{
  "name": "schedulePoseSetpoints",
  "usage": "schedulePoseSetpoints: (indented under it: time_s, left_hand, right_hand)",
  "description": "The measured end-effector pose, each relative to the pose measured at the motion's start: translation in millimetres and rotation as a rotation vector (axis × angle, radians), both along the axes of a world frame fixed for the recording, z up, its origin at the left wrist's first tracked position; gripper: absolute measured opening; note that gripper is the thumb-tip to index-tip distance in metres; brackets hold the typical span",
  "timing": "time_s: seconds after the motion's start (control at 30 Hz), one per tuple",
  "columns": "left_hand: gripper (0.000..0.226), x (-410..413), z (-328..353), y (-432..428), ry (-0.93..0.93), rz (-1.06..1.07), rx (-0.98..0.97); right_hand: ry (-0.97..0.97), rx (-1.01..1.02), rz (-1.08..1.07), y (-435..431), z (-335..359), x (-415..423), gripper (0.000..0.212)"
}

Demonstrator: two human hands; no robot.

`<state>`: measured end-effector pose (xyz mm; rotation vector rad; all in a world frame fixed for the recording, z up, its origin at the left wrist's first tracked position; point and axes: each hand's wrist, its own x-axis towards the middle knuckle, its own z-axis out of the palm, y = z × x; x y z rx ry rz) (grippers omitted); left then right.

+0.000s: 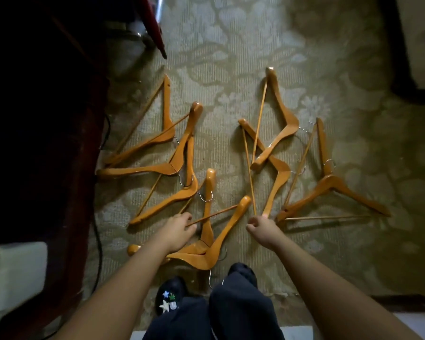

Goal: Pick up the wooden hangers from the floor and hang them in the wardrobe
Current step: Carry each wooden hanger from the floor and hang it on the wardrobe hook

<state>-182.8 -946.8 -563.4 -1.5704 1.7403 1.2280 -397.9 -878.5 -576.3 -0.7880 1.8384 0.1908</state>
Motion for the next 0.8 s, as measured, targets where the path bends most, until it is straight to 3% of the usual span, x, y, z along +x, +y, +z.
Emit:
schedulePoseSetpoints:
  time_s: [0.17, 0.37, 0.67, 0.8]
  left_hand:
    - [0.048, 10, -104, 2, -0.061, -0.079, -0.026]
    - [0.05, 23, -185, 11, -0.101, -0.163, 0.034]
    - [0.043, 19, -224, 12, -0.063, -0.16, 0.028]
    - [0.031, 23, -228, 14, -0.074, -0.169, -0.049]
  right_hand:
    - [0.001, 0.07, -0.074, 17, -112, 10, 0.039]
    - [-0.045, 0.07, -0.228, 28, -190, 21, 0.04]
    - [-0.125, 0.044, -0.633, 25, -239, 34, 0.032]
    - [-0.275, 0.05, -0.918, 22, -236, 48, 0.04]
